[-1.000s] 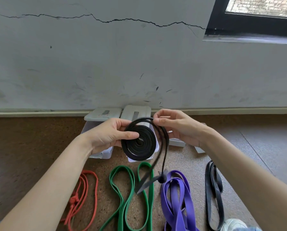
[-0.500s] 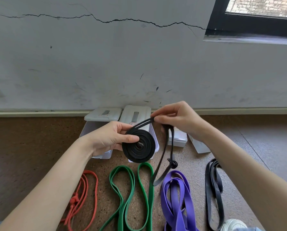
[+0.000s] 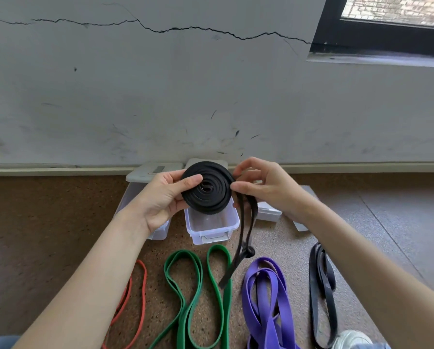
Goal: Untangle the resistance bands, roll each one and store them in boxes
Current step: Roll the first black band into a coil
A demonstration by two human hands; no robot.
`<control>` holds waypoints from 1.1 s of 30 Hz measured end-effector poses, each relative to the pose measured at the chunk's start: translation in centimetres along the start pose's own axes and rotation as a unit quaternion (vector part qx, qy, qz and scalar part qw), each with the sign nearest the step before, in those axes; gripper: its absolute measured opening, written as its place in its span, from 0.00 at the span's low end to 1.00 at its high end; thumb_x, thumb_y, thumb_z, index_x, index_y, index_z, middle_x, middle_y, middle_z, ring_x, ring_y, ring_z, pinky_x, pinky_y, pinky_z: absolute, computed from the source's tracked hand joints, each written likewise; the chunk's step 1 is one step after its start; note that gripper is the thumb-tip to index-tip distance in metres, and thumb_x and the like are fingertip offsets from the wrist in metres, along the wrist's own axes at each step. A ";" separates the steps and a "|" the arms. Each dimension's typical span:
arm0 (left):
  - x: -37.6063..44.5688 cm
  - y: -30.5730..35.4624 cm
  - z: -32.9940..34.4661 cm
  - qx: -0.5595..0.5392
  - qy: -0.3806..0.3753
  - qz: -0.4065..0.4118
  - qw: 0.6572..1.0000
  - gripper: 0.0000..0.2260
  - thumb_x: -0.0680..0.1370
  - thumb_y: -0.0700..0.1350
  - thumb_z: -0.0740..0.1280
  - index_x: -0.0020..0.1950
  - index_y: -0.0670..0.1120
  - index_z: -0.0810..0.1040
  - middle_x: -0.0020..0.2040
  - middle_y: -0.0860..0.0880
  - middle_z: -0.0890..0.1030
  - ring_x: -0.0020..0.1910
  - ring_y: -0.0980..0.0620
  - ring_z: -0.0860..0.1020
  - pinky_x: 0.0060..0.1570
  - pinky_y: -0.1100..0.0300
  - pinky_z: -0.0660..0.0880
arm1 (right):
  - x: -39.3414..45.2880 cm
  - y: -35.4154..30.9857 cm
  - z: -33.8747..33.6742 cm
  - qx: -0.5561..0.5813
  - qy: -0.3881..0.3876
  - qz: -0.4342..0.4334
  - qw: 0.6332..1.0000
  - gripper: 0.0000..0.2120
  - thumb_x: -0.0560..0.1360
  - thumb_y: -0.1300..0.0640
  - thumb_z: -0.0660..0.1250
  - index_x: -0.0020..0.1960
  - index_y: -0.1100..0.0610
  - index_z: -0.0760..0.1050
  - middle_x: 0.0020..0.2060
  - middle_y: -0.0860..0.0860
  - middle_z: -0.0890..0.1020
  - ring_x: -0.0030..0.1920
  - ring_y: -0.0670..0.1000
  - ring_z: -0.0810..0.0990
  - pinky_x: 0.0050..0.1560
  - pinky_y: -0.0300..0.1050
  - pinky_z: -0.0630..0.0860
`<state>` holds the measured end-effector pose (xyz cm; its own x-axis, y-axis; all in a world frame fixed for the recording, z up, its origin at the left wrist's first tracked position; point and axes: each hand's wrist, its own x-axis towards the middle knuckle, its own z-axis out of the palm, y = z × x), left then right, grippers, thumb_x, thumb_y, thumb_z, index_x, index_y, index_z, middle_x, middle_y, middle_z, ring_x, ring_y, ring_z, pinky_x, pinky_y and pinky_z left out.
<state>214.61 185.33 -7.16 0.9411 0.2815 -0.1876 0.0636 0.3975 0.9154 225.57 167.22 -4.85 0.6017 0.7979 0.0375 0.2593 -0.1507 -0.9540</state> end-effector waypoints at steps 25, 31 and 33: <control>1.1 -0.9 0.6 0.350 0.044 0.108 0.930 0.03 0.71 0.45 0.73 0.42 0.45 0.84 0.38 0.44 0.84 0.38 0.52 0.80 0.41 0.55 0.76 | 0.7 1.0 2.6 -0.055 0.045 0.026 0.997 0.13 0.70 0.66 0.70 0.46 0.51 0.71 0.34 0.51 0.80 0.37 0.54 0.82 0.42 0.50 0.81; 1.2 -1.2 1.3 0.166 0.095 0.131 0.973 0.00 0.71 0.43 0.72 0.40 0.47 0.83 0.35 0.50 0.85 0.34 0.55 0.81 0.36 0.63 0.78 | -0.7 1.9 2.5 0.208 0.083 0.063 0.972 0.06 0.71 0.63 0.70 0.47 0.59 0.76 0.36 0.56 0.84 0.36 0.51 0.82 0.38 0.41 0.79; 1.2 -1.2 1.5 0.136 0.123 0.129 0.974 0.01 0.71 0.42 0.72 0.40 0.46 0.82 0.34 0.50 0.84 0.34 0.55 0.82 0.36 0.63 0.79 | -1.0 2.0 2.9 0.209 0.104 0.060 0.971 0.06 0.71 0.63 0.70 0.46 0.60 0.75 0.36 0.57 0.84 0.36 0.53 0.83 0.37 0.41 0.79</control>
<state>216.16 183.89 -7.93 0.8312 0.5558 0.0128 -0.0477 0.0483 0.9977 223.32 167.85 -7.67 0.7588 0.6483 -0.0635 -0.1254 0.0498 -0.9909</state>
